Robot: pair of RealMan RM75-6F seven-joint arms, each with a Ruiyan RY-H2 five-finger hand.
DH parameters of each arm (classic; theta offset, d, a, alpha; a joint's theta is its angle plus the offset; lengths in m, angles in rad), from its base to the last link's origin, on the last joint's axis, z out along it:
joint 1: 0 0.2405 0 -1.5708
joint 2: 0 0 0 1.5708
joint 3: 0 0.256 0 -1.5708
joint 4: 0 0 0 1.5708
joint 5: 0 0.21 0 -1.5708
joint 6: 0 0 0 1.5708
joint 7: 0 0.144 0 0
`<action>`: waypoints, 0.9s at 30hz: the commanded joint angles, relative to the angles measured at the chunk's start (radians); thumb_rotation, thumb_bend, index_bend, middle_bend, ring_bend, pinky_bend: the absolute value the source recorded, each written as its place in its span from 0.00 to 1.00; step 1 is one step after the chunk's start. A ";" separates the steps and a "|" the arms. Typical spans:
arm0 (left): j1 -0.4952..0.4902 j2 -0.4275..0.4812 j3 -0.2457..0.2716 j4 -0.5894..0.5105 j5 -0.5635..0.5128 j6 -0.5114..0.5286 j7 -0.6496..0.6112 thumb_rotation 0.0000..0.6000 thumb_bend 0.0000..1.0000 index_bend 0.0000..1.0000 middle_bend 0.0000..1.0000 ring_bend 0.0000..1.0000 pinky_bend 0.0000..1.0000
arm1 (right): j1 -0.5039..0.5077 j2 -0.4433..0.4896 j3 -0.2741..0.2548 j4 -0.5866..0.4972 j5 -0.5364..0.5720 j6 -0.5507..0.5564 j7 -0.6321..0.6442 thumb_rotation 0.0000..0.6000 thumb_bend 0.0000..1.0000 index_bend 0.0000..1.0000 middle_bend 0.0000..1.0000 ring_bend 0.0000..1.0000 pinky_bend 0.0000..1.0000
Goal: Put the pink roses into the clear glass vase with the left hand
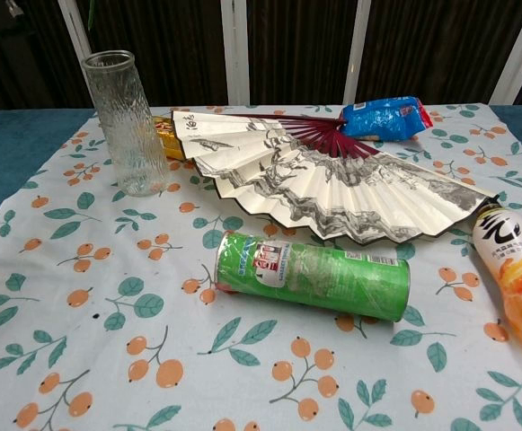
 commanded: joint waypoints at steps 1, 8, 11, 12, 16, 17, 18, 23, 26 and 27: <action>-0.010 -0.021 0.016 0.007 0.013 0.010 -0.024 1.00 0.40 0.53 0.59 0.28 0.25 | 0.002 -0.002 0.001 0.002 0.002 -0.003 -0.002 1.00 0.24 0.16 0.03 0.07 0.09; -0.026 -0.062 0.041 0.040 0.025 0.017 -0.041 1.00 0.40 0.52 0.59 0.28 0.25 | 0.001 -0.002 0.006 0.003 0.005 0.000 0.003 1.00 0.24 0.16 0.03 0.07 0.09; -0.021 -0.071 0.053 0.061 0.029 0.023 -0.050 1.00 0.40 0.52 0.59 0.28 0.25 | 0.000 -0.001 0.007 0.004 0.005 0.002 0.007 1.00 0.24 0.16 0.03 0.07 0.09; -0.018 -0.074 0.054 0.068 0.027 0.025 -0.055 1.00 0.40 0.52 0.59 0.28 0.25 | -0.001 -0.001 0.007 0.004 0.005 0.002 0.009 1.00 0.24 0.16 0.03 0.07 0.09; -0.011 -0.081 0.060 0.099 0.020 0.021 -0.071 1.00 0.40 0.52 0.59 0.28 0.25 | -0.004 0.000 0.008 0.004 0.005 0.003 0.019 1.00 0.24 0.16 0.03 0.07 0.09; -0.010 -0.083 0.063 0.107 0.020 0.019 -0.075 1.00 0.40 0.52 0.59 0.28 0.25 | -0.004 0.000 0.009 0.003 0.005 0.004 0.021 1.00 0.24 0.16 0.03 0.07 0.09; -0.010 -0.086 0.067 0.117 0.020 0.016 -0.078 1.00 0.40 0.52 0.59 0.28 0.25 | -0.004 0.001 0.009 0.002 0.004 0.005 0.020 1.00 0.24 0.16 0.03 0.07 0.09; -0.007 -0.103 0.092 0.157 0.033 0.008 -0.101 1.00 0.39 0.52 0.58 0.28 0.25 | -0.004 -0.002 0.009 -0.001 -0.001 0.010 0.017 1.00 0.24 0.16 0.03 0.07 0.09; 0.001 -0.106 0.108 0.160 0.044 0.013 -0.114 1.00 0.39 0.53 0.58 0.28 0.25 | -0.005 -0.003 0.010 -0.001 -0.001 0.011 0.016 1.00 0.24 0.16 0.03 0.07 0.09; 0.006 -0.106 0.114 0.161 0.048 0.014 -0.119 1.00 0.39 0.52 0.57 0.28 0.25 | -0.005 -0.002 0.010 -0.003 -0.001 0.012 0.015 1.00 0.24 0.16 0.03 0.07 0.09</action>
